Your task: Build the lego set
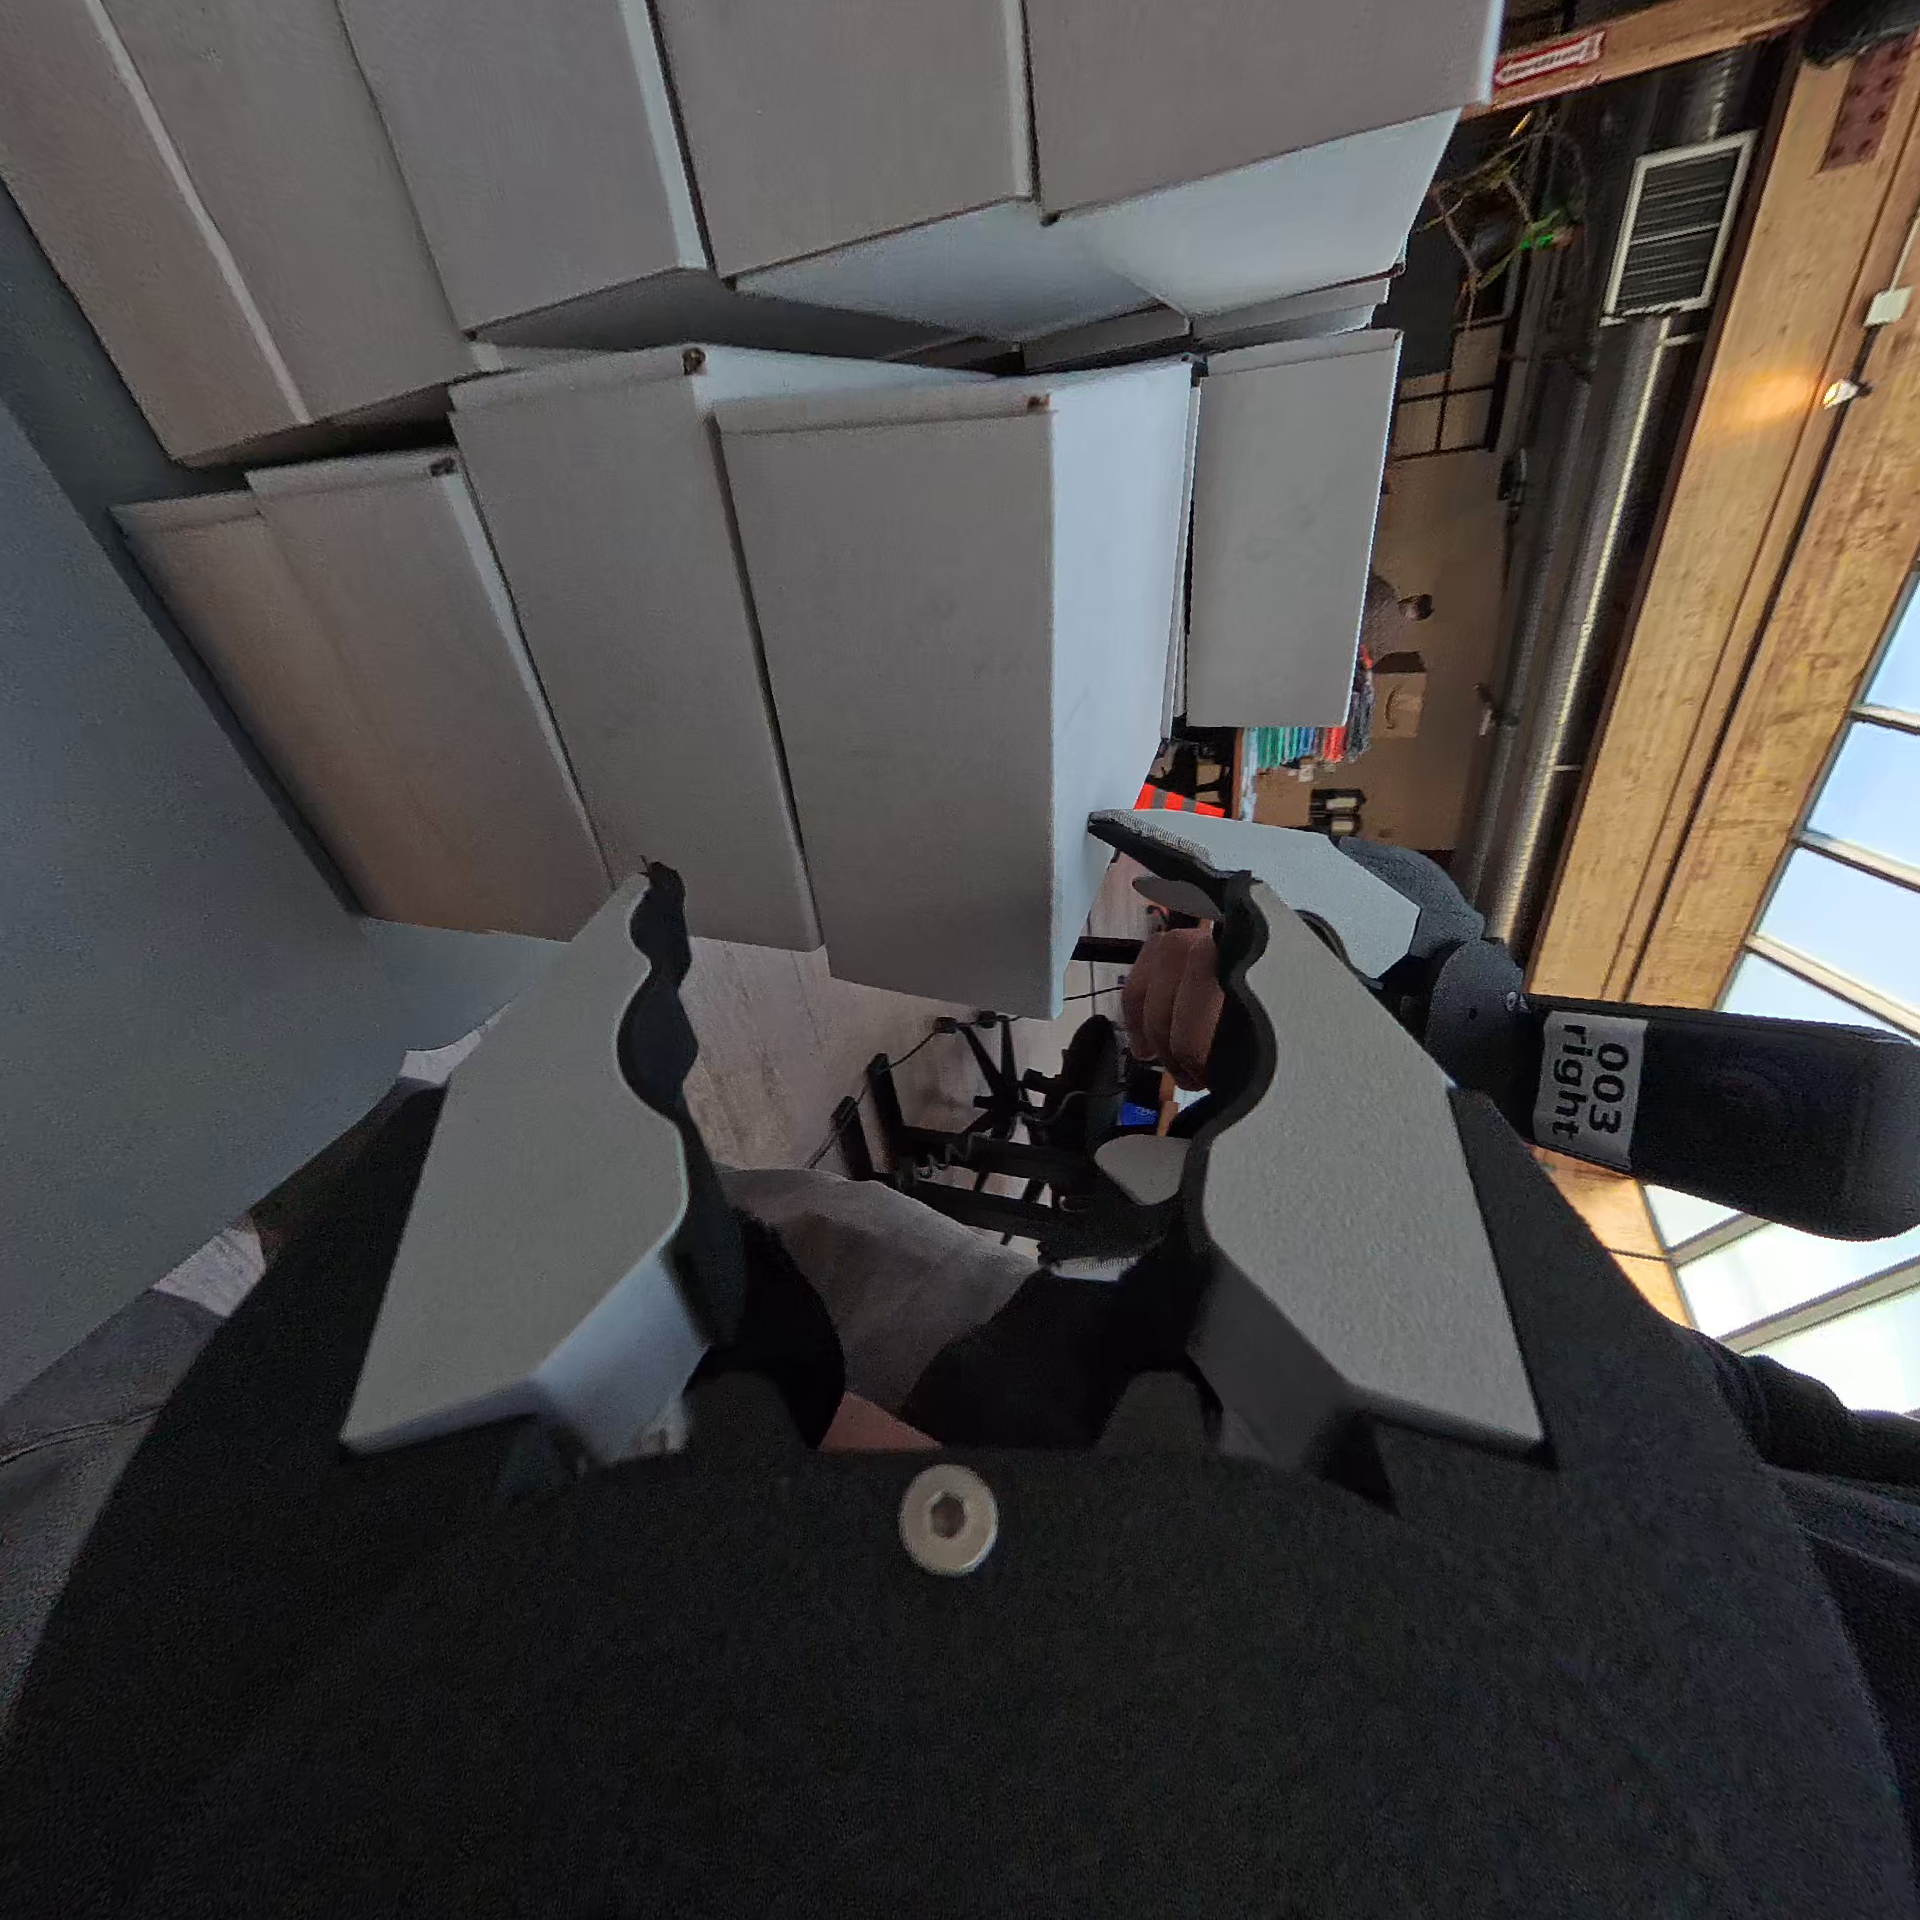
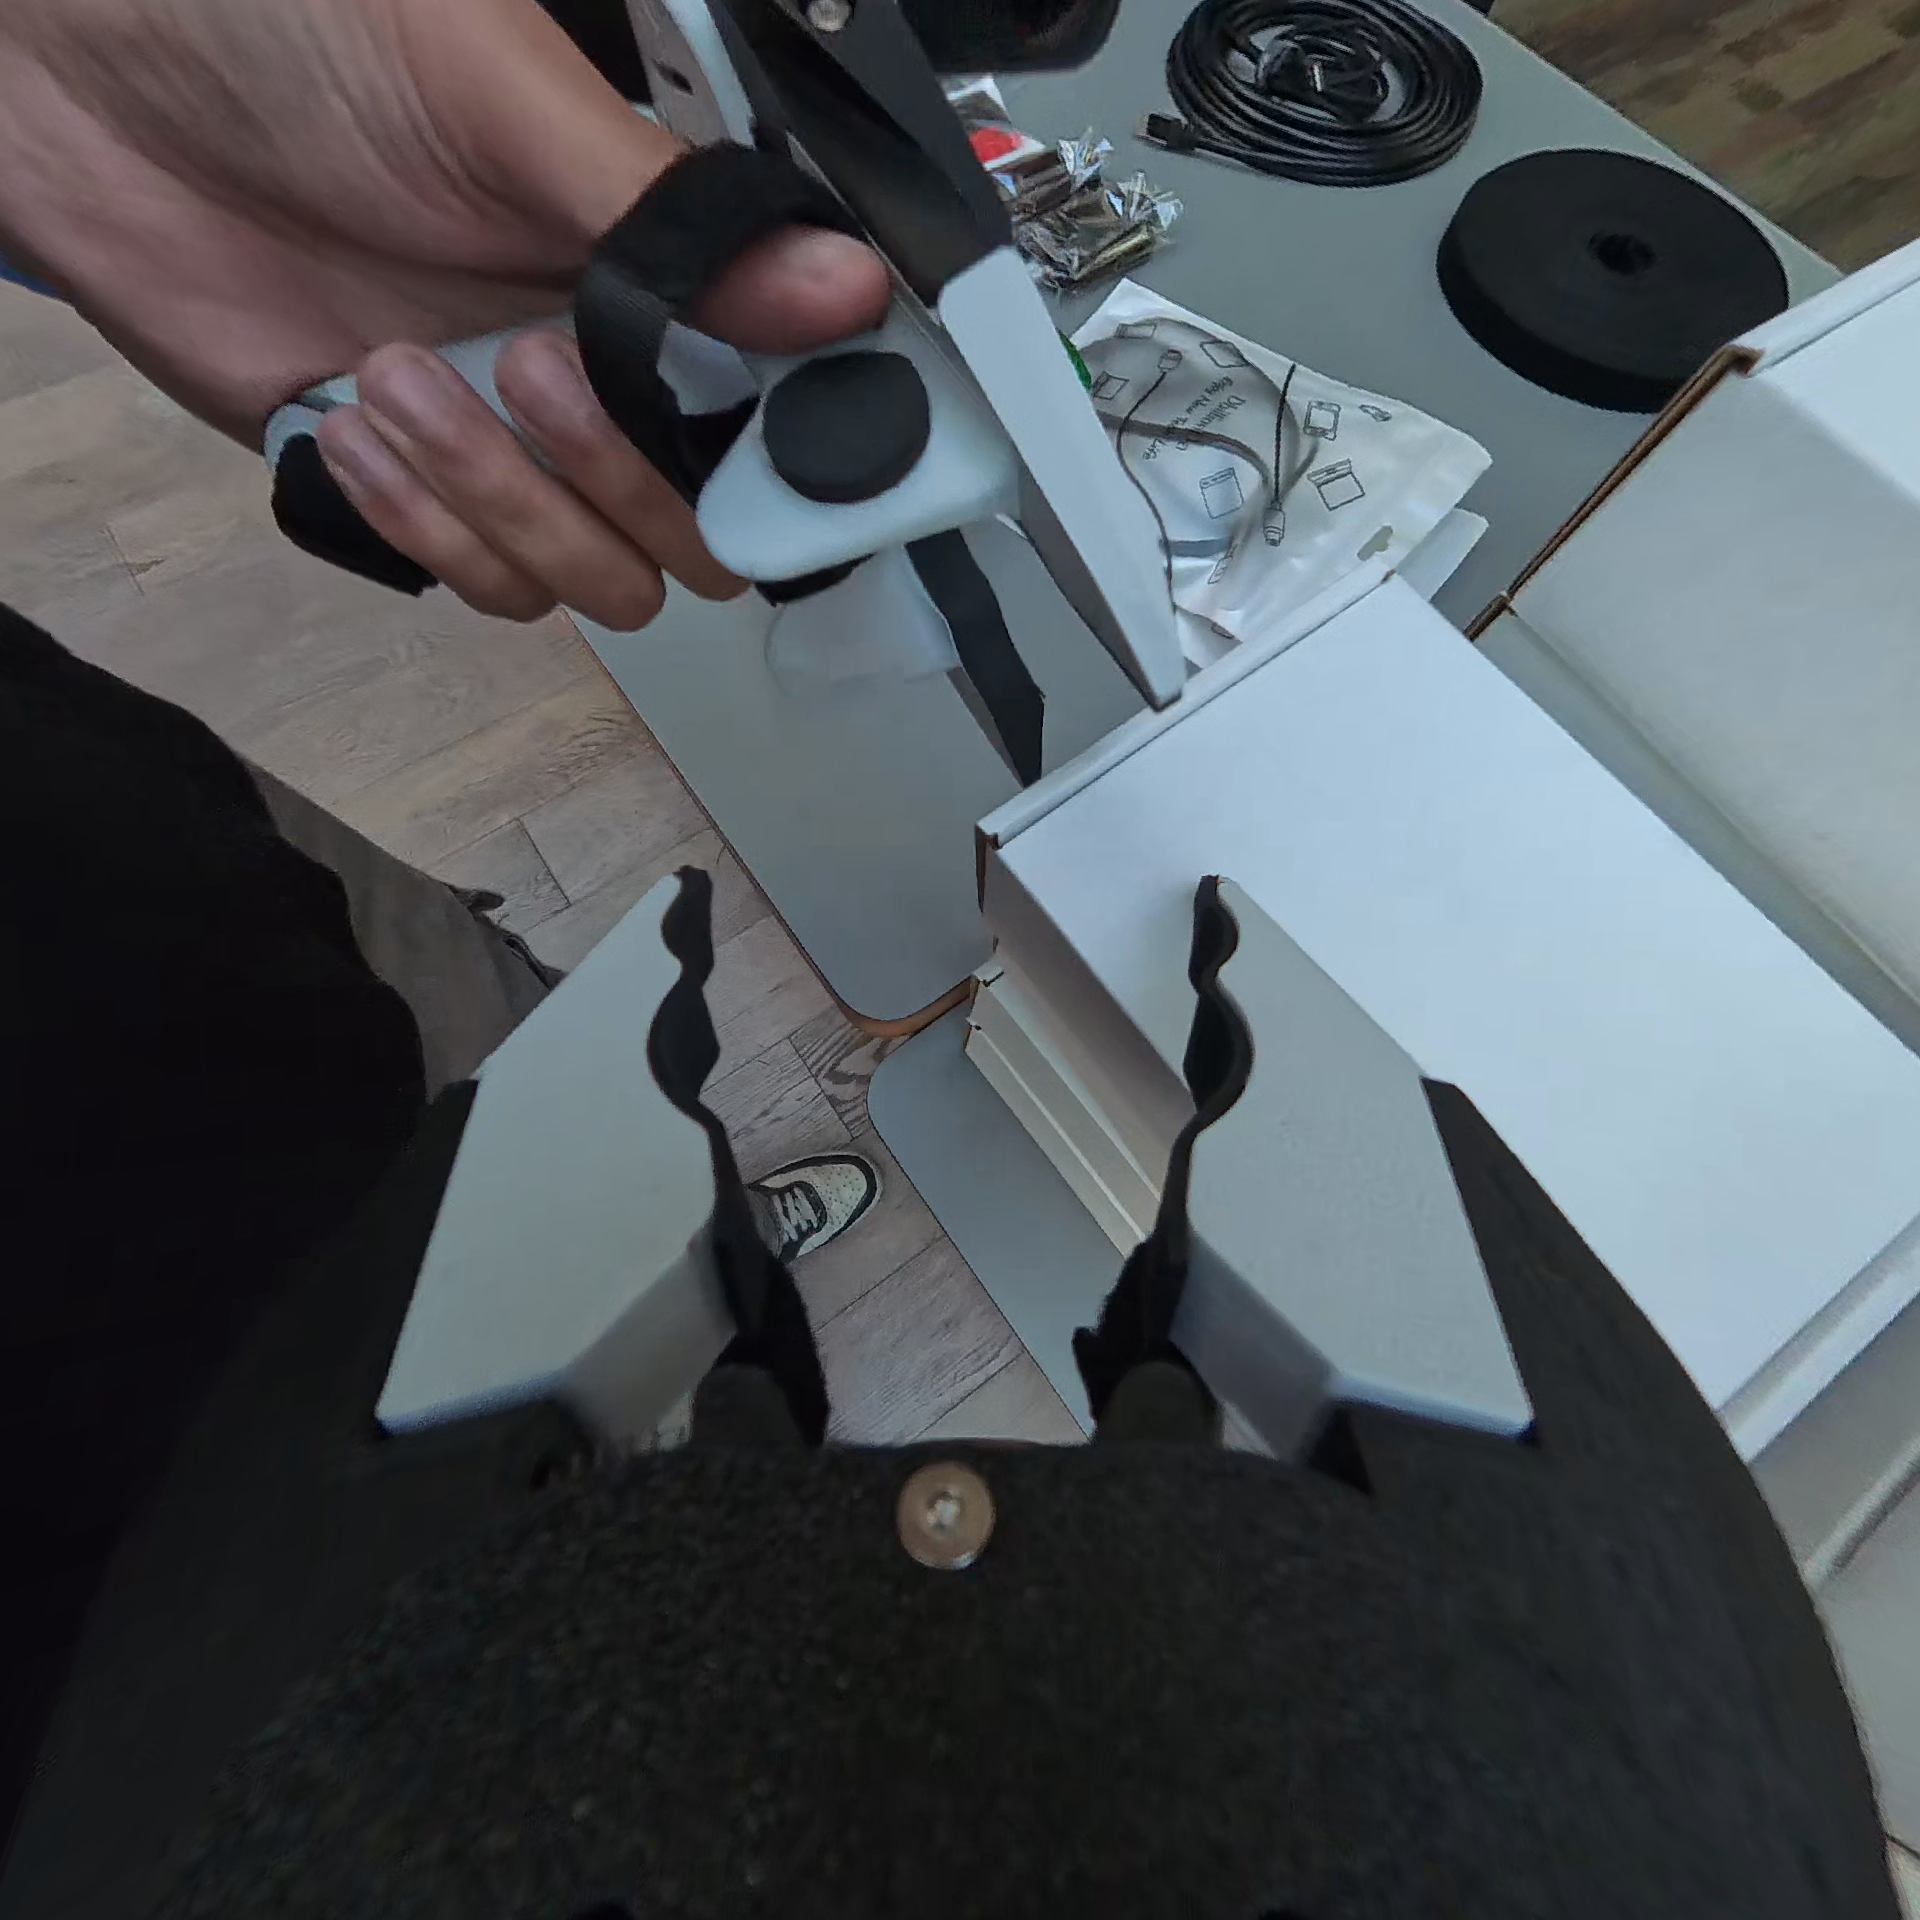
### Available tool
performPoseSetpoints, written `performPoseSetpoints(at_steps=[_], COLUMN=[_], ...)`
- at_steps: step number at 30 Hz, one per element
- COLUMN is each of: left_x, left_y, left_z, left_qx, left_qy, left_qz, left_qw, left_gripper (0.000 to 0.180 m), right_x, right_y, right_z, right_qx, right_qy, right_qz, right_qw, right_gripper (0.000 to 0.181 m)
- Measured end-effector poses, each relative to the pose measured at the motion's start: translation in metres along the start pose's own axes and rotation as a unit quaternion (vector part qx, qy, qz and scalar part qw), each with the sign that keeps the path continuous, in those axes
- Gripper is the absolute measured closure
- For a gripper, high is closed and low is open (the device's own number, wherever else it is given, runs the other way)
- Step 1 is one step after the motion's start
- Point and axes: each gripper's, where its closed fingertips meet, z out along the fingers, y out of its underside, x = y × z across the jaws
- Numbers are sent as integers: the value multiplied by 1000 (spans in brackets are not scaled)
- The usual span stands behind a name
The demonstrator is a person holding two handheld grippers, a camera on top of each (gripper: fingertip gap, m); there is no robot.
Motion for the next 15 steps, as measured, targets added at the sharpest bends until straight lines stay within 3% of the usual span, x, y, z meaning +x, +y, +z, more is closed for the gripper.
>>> performPoseSetpoints(at_steps=[1, 6, 15], left_x=[0, 3, 4], left_y=[1, 0, 8], left_z=[4, 15, 14], left_qx=[3, 43, 54], left_qy=[6, -13, -41], left_qz=[-10, -8, 15], left_qw=[1000, 999, 998], left_gripper=[87, 135, 143], right_x=[0, -2, 49], right_y=[-1, 3, 44], right_z=[0, -16, -79], right_qx=[8, 35, 40], right_qy=[-6, -61, 55], right_qz=[4, 61, 110], right_qw=[1000, 996, 992], right_gripper=[88, 92, 82])
